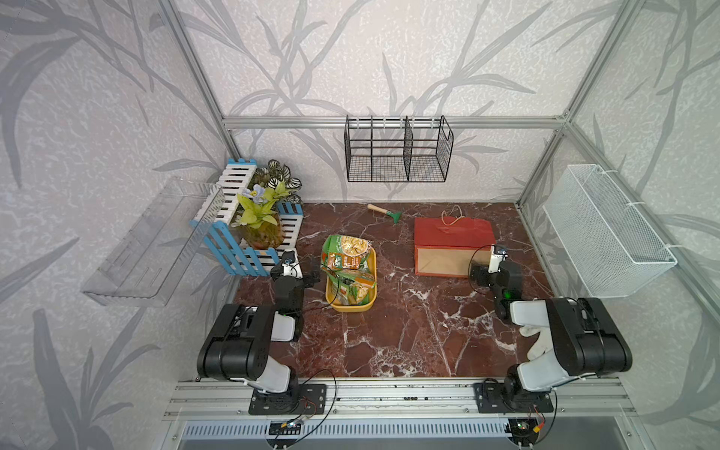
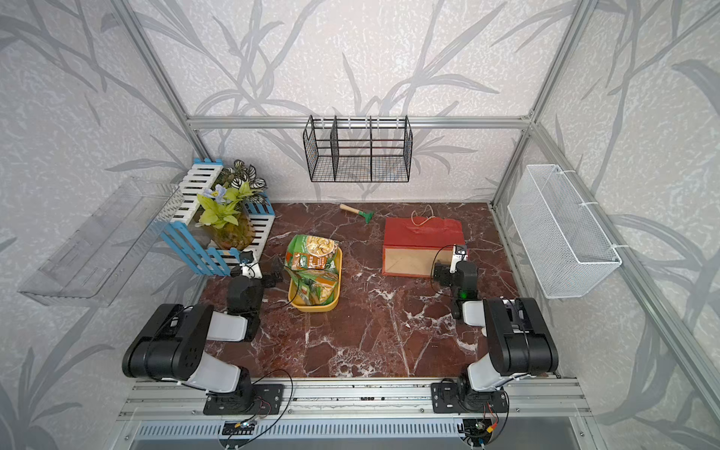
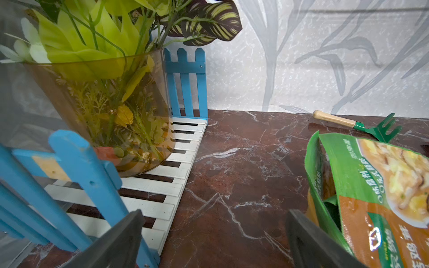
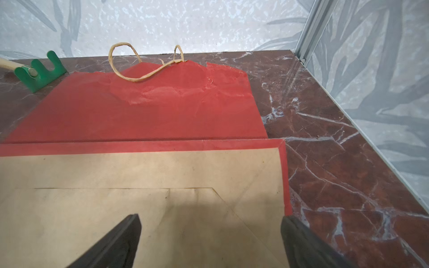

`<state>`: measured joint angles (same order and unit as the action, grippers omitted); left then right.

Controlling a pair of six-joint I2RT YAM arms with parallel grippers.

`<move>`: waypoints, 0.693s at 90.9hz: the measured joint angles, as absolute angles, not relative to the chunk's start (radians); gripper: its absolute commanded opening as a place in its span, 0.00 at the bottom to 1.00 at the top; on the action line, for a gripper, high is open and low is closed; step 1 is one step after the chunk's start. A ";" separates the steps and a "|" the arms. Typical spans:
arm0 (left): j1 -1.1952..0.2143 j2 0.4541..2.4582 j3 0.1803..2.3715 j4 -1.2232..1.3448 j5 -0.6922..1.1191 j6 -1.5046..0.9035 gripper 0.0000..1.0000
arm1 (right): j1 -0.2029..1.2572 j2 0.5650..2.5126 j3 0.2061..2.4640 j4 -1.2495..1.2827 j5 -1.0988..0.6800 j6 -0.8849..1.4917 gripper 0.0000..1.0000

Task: Place the condiment packets inside the bag
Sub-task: Pick up the paper bag from the center of the board.

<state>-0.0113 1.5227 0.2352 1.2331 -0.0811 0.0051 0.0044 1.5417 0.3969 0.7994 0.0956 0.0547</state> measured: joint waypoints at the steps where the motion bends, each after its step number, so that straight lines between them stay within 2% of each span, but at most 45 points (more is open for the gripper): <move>1: -0.011 1.522 0.235 1.233 -0.081 0.006 1.00 | 0.004 1.542 0.397 0.799 0.096 0.055 0.99; 50: -0.010 1.520 0.235 1.231 -0.082 0.002 1.00 | 0.004 1.539 0.397 0.795 0.107 0.057 0.99; 63: 0.004 1.396 0.281 1.016 -0.071 0.007 1.00 | 0.006 1.423 0.470 0.558 0.200 0.106 0.99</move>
